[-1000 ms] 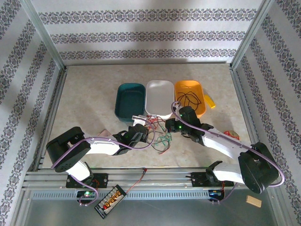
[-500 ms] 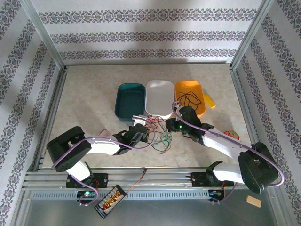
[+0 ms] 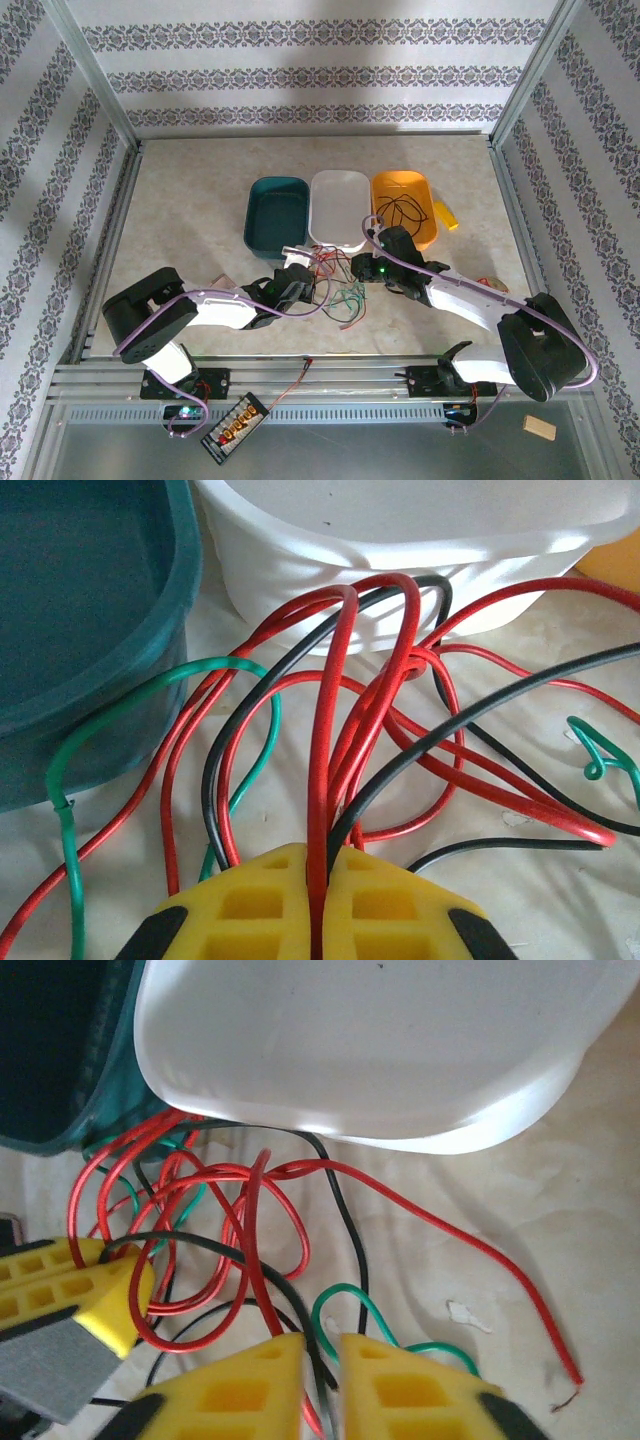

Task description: Untangle the cables

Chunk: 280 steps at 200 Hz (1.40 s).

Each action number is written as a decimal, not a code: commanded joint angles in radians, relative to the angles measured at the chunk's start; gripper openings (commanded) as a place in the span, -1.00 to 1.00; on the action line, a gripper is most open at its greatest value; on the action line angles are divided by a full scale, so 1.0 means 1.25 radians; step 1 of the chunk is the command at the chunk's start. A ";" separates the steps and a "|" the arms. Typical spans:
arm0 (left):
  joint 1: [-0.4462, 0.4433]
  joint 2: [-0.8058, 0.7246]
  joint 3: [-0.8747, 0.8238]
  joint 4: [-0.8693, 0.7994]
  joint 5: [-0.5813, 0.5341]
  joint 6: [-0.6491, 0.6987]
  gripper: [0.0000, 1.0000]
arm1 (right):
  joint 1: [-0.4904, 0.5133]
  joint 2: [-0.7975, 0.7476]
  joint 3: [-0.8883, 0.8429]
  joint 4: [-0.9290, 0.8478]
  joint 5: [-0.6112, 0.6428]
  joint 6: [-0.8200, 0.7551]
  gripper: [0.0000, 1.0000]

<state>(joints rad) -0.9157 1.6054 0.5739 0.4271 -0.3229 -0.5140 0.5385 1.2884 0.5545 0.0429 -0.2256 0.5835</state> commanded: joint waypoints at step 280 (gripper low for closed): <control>0.010 0.043 0.024 -0.051 -0.023 -0.001 -0.49 | -0.023 -0.518 0.162 -0.141 0.771 -0.085 -1.00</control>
<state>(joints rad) -0.9157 1.6485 0.5877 0.4034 -0.3260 -0.5133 0.5247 0.6483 0.7097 -0.1287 0.6506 0.5262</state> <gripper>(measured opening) 0.261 0.045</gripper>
